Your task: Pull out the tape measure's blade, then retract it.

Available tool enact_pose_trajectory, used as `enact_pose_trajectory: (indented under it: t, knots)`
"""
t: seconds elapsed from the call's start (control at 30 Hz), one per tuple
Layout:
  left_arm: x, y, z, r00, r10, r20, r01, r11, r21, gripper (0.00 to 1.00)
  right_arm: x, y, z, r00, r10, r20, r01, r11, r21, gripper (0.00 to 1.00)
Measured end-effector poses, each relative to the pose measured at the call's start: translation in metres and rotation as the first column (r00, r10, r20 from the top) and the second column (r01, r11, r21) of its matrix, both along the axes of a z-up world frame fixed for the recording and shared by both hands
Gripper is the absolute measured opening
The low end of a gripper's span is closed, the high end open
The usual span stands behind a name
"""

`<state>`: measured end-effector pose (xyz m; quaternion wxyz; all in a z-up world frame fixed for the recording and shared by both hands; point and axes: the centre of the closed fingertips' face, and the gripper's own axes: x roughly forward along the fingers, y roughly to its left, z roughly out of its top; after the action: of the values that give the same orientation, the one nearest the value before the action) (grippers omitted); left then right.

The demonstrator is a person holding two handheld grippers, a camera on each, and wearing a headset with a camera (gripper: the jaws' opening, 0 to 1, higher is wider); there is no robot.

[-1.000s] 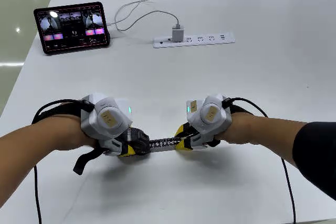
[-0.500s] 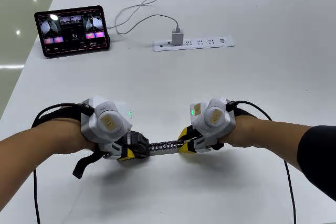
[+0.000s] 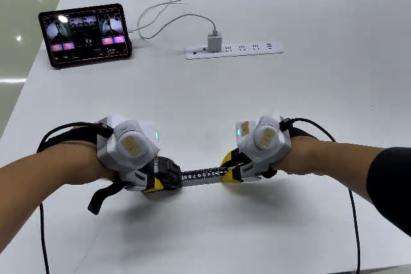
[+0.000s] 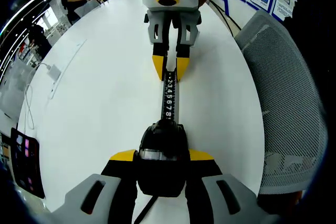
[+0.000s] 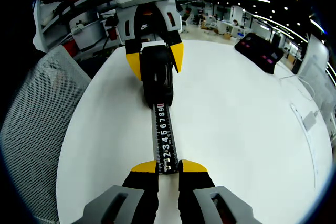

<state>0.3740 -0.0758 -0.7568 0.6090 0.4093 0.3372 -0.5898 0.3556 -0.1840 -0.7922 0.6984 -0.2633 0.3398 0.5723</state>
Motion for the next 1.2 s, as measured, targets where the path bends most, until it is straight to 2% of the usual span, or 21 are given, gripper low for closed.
enact_pose_trajectory:
  t: [1.2]
  knots:
    - [0.0, 0.0, -0.001, 1.0, 0.0, 0.001, 0.0, 1.0, 0.0, 0.29, -0.001, -0.02, -0.001, 1.0, -0.013, -0.003, 0.013, 1.0, -0.009, 0.1]
